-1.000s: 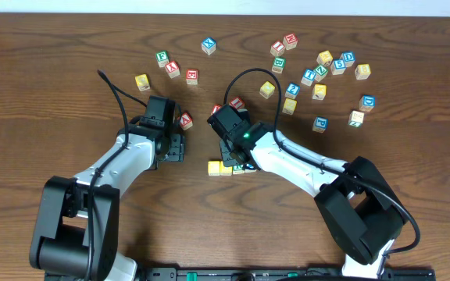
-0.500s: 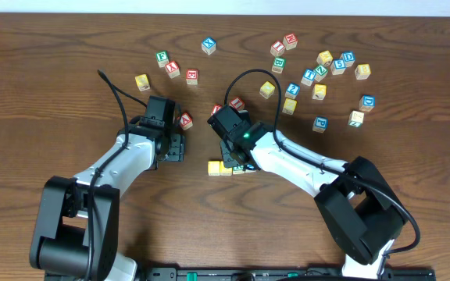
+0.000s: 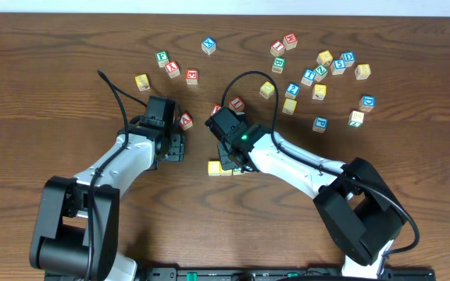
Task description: Spell out CORL
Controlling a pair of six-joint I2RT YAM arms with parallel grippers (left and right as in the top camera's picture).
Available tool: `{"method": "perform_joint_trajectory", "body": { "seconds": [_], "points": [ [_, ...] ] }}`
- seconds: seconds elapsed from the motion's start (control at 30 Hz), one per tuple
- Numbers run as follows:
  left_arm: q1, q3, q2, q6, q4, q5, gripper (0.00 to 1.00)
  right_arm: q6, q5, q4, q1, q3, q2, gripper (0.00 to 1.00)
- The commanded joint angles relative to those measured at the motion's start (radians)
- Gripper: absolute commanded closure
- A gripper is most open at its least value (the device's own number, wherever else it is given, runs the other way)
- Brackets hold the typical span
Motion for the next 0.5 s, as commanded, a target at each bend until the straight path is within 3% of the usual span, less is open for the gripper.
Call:
{"method": "perform_joint_trajectory", "body": {
  "seconds": [0.0, 0.47],
  "points": [
    [0.004, 0.027, 0.002, -0.003, 0.002, -0.013, 0.27, 0.001, -0.002, -0.002, 0.013, -0.002, 0.013, 0.99],
    [0.004, 0.027, 0.002, -0.003, 0.002, -0.013, 0.27, 0.008, 0.093, 0.004, 0.011, -0.002, 0.013, 0.99]
  ]
}}
